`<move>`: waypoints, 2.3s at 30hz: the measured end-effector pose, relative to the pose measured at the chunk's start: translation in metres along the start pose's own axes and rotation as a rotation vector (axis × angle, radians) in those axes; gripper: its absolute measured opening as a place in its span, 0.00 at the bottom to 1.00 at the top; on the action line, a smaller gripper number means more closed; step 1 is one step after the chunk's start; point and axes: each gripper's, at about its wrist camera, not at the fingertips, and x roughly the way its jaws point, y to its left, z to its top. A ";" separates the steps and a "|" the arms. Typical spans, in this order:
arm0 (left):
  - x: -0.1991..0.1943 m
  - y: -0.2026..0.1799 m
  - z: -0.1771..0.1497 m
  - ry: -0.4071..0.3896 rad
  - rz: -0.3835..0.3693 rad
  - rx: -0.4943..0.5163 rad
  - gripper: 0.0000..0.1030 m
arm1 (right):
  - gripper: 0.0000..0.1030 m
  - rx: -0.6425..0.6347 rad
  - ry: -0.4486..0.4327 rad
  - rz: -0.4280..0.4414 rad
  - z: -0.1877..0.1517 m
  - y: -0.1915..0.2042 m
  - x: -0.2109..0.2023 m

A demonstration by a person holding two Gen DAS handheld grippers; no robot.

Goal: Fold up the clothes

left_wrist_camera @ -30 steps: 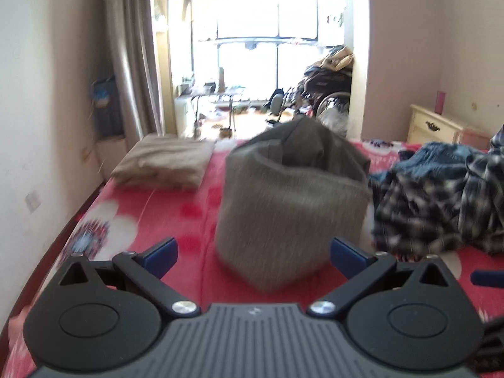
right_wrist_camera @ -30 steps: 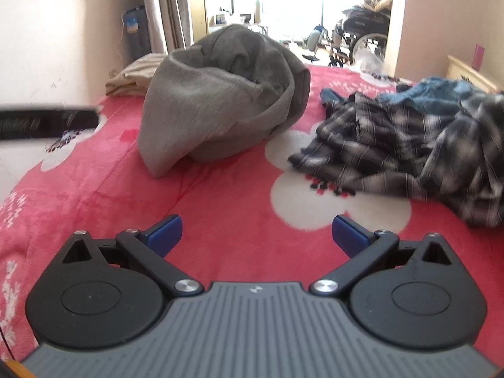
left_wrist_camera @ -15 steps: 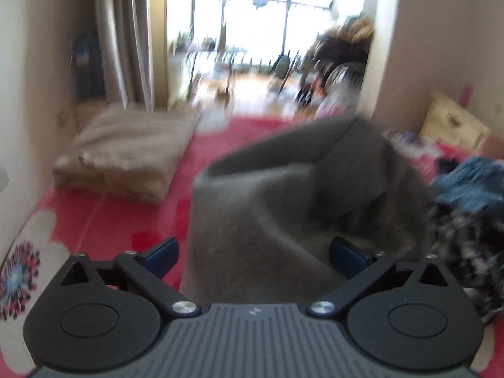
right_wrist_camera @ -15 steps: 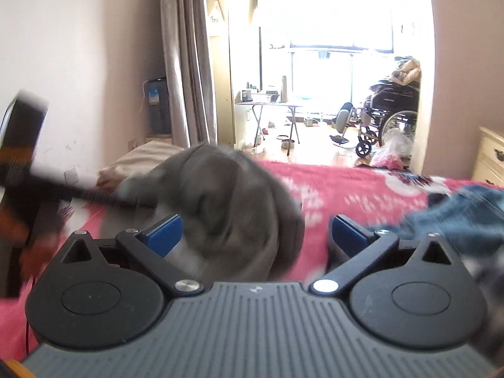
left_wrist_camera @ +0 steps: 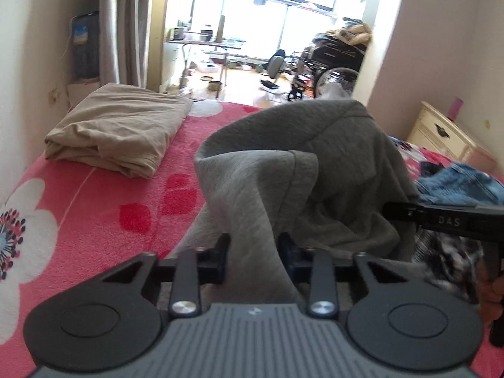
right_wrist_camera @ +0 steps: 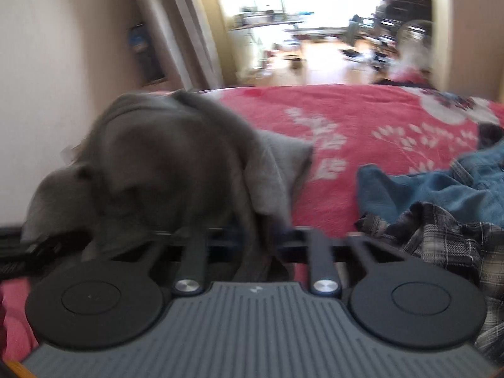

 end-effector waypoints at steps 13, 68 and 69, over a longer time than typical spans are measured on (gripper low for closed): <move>-0.094 -0.059 -0.089 0.056 -0.388 0.388 0.17 | 0.02 0.080 -0.104 0.266 -0.109 0.022 -0.206; -0.075 -0.074 -0.163 0.249 -0.362 0.239 0.35 | 0.88 -0.213 -0.148 -0.111 -0.055 0.078 -0.135; -0.076 -0.074 -0.164 0.249 -0.360 0.242 0.35 | 0.88 -0.210 -0.147 -0.121 -0.048 0.079 -0.119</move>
